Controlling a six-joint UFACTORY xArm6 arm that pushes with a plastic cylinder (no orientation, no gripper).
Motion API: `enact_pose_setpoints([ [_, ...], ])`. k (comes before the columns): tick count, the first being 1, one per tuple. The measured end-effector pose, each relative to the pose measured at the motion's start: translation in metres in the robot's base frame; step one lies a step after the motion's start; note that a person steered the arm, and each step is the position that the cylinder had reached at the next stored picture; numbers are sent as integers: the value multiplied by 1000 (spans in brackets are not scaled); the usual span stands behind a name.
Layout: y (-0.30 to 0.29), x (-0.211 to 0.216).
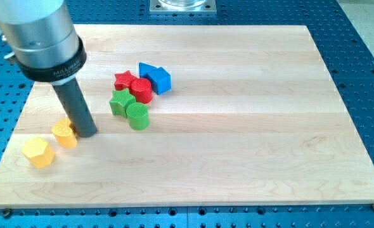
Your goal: Place the green blocks at the left center of the board
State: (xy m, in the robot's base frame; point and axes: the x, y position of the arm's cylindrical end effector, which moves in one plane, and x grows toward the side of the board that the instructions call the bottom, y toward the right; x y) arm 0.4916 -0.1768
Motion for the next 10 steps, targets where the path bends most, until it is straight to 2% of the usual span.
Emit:
enact_pose_setpoints([
  [1, -30, 32],
  [2, -25, 43],
  [3, 19, 42],
  [4, 38, 42],
  [7, 53, 41],
  [10, 102, 41],
])
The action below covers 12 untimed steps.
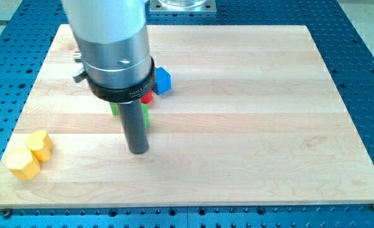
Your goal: Place the green blocks at the left center of the board
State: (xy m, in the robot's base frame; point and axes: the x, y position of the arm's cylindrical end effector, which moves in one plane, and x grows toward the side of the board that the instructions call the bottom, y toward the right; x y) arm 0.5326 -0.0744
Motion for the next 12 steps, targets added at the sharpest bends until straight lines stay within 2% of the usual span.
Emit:
enact_pose_setpoints([
  [4, 19, -4],
  [5, 28, -32],
  [7, -51, -87],
  [8, -114, -88],
  [9, -115, -82],
  [10, -97, -56],
  [11, -149, -36],
  [12, -161, -47],
])
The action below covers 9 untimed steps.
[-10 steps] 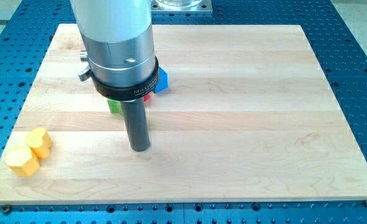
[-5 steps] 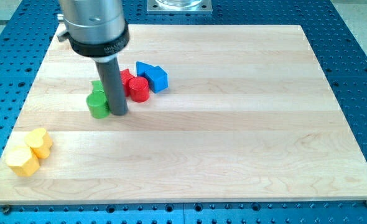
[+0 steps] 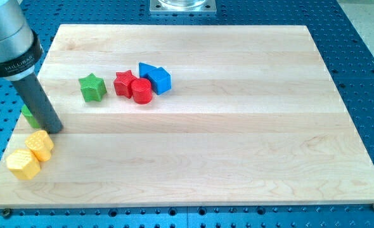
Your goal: Place the green blocks at the left center of the board
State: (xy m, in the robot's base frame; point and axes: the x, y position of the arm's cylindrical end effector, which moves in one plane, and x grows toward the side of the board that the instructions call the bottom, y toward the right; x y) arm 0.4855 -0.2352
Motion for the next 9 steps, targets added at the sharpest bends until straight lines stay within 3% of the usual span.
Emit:
enact_pose_setpoints([
  [3, -19, 23],
  [4, -52, 21],
  [5, -40, -30],
  [6, -26, -52],
  [8, 79, -42],
  [9, 89, -58],
])
